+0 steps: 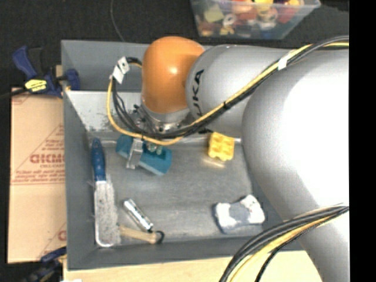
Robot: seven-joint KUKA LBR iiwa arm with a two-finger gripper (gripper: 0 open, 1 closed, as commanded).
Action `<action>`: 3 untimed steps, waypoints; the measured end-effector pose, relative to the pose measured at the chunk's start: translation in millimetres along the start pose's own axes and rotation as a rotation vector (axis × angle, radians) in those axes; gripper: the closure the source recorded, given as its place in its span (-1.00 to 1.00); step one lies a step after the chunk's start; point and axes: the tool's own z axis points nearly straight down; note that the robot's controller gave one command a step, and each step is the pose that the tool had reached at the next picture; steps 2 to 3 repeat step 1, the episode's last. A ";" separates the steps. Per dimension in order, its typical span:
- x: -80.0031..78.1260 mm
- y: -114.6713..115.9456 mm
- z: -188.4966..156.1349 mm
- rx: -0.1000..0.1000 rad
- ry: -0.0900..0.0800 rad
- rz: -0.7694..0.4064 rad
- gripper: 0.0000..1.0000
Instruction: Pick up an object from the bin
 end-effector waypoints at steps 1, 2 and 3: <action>1.4 -0.9 -14.3 0.003 0.007 0.000 1.00; 1.4 -0.9 -14.3 0.003 0.007 0.000 1.00; 1.4 -0.9 -14.3 0.003 0.007 0.000 1.00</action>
Offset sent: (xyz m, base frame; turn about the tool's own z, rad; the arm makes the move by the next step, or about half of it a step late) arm -0.0013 -0.0006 0.0254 0.0003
